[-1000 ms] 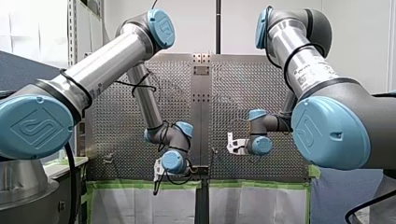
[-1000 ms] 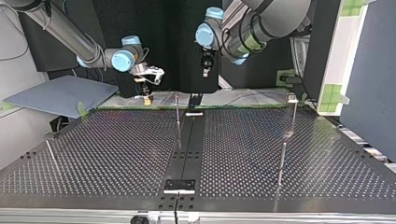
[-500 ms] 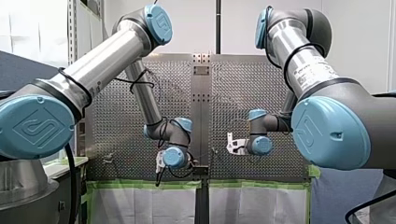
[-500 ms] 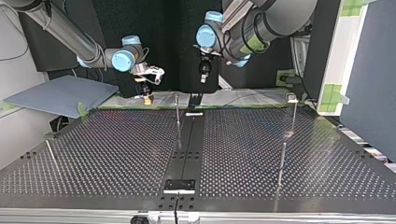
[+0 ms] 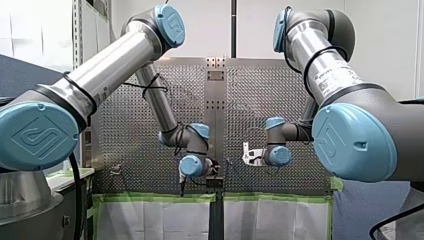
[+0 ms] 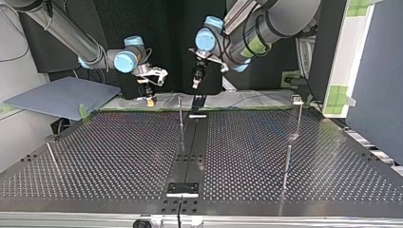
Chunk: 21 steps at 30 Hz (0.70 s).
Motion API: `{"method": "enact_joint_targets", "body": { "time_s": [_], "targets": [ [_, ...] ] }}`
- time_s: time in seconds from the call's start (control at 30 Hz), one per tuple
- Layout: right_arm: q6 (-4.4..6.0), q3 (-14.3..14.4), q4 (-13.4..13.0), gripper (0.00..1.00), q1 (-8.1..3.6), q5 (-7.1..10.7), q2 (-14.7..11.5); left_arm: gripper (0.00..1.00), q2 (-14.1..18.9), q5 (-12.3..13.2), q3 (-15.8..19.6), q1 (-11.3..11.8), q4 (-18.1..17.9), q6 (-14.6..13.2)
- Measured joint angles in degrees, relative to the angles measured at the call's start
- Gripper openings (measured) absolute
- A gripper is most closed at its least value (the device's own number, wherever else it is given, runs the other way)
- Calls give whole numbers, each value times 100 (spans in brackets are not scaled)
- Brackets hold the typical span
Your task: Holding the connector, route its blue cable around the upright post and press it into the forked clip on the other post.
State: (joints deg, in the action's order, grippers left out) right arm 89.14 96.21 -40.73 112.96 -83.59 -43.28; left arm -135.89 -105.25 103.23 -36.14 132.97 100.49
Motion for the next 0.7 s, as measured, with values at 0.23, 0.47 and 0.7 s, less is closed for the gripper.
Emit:
{"method": "enact_joint_targets", "body": {
  "time_s": [0.23,0.47,0.7],
  "targets": [
    [0,0,3,0,2,0,-1,100,-2,331,-169,-57,18,191],
    [0,0,5,0,2,0,-2,100,-1,673,-230,-104,68,256],
    [0,0,-4,0,-2,0,-1,100,-1,1038,-232,-121,109,271]
  ]
}}
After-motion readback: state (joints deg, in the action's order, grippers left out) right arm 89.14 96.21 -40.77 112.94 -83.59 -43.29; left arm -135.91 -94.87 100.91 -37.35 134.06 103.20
